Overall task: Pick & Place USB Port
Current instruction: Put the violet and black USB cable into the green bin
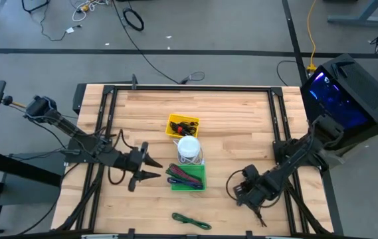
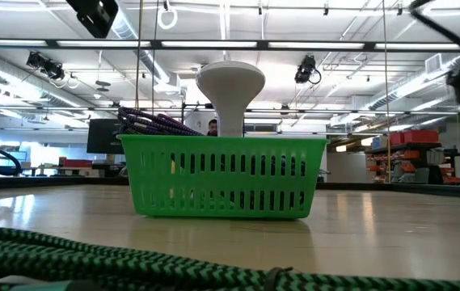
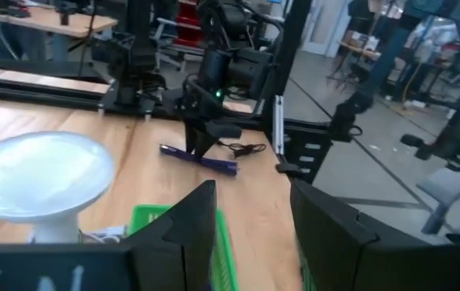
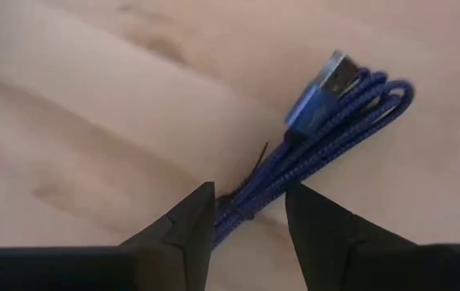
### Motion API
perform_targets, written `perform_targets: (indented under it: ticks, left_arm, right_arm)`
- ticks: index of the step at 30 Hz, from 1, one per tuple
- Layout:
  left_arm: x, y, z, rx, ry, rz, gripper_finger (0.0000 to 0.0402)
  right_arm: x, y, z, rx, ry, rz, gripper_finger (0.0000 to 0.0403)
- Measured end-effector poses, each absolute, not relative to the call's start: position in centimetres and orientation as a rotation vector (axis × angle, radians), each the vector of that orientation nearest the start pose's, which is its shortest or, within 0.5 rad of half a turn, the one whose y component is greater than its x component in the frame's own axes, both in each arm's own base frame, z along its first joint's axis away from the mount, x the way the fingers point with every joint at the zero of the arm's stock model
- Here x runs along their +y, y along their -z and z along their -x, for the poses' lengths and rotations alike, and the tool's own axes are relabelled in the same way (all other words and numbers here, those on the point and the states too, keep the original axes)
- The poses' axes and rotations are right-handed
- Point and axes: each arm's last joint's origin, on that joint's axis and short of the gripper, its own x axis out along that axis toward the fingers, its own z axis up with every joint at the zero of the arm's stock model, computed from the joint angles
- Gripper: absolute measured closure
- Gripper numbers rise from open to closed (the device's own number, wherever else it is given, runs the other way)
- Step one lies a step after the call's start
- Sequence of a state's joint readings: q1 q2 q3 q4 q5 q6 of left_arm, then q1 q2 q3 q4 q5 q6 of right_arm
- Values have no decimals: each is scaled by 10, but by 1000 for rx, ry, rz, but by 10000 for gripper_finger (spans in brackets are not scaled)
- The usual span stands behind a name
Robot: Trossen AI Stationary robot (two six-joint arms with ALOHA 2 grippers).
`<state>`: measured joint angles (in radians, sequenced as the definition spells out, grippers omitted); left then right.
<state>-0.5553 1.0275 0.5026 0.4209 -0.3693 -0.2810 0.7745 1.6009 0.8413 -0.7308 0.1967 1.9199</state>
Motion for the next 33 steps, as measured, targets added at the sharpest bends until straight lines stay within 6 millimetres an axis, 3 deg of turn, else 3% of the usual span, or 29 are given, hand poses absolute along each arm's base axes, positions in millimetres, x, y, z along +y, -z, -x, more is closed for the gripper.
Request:
perform_targets:
  ticks: [8, 19, 22, 26, 33]
  left_arm:
    - [-111, -249, -190, 119, 202, 197, 236]
    - [-111, -249, -190, 119, 202, 199, 236]
    - [-111, -249, -190, 120, 202, 200, 236]
    - [-111, -249, -190, 120, 201, 201, 236]
    - [-111, -248, -190, 121, 201, 200, 236]
  right_arm:
    - [180, -146, -181, 1128, 875, -953, 247]
    - [184, -124, -196, 1078, 850, -887, 249]
    - [182, -124, -196, 1103, 842, -853, 278]
    - [180, -124, -194, 1128, 827, -785, 374]
    - [175, -131, -198, 1082, 753, -715, 393]
